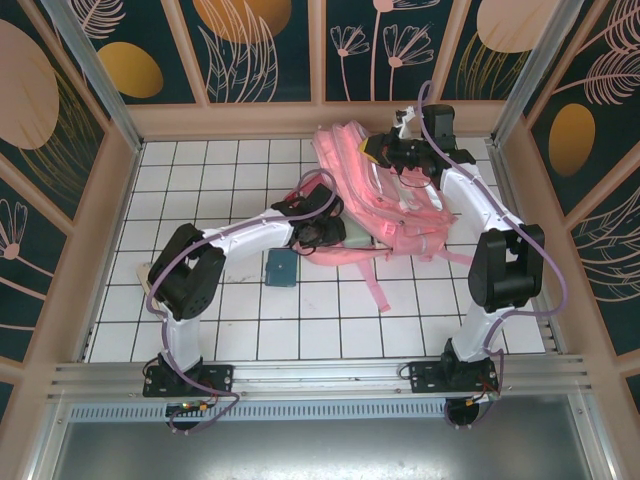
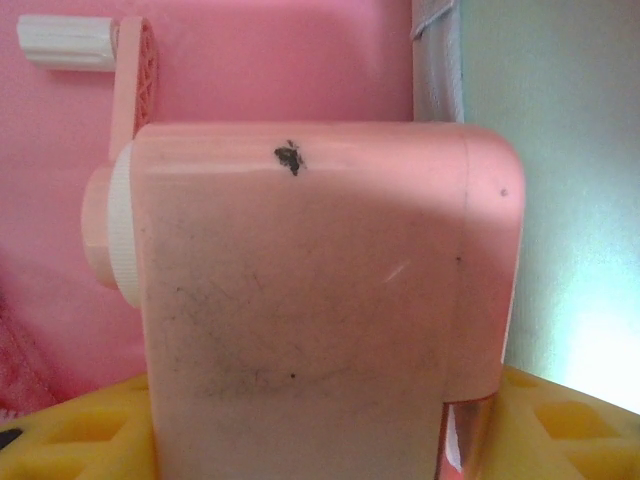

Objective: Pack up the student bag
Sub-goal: Place the loose stationery in the student bag.

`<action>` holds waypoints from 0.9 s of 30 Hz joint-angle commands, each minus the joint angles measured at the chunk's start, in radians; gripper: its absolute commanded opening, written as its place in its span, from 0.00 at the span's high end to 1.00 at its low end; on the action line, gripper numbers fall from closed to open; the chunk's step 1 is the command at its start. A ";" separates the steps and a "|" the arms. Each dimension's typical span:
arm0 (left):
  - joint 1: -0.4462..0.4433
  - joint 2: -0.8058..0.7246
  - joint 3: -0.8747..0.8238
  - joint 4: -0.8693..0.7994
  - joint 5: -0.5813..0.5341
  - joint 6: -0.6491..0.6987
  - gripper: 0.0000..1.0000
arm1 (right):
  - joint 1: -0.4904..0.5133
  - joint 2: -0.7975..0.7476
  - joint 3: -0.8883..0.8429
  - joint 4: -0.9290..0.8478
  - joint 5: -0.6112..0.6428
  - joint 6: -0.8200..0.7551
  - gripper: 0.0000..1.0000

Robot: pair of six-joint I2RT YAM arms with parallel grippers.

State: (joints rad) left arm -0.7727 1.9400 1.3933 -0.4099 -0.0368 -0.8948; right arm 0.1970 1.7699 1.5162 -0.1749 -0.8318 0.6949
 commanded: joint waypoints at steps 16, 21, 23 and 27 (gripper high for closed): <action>0.061 -0.197 0.046 -0.205 -0.151 -0.032 0.06 | 0.001 -0.081 -0.022 0.118 -0.019 0.004 1.00; 0.156 -0.332 -0.099 -0.210 -0.191 -0.050 0.11 | 0.027 -0.077 -0.028 0.125 -0.015 0.000 1.00; 0.196 -0.380 -0.159 -0.210 -0.207 -0.055 0.15 | 0.038 -0.072 -0.028 0.126 -0.014 -0.003 1.00; 0.258 -0.461 -0.274 -0.168 -0.183 -0.047 0.18 | 0.053 -0.066 -0.024 0.126 -0.014 -0.009 1.00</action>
State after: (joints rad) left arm -0.5339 1.5154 1.1816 -0.5716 -0.2165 -0.9394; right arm 0.2298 1.7554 1.4864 -0.1558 -0.8074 0.6937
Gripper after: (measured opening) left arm 0.820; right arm 0.066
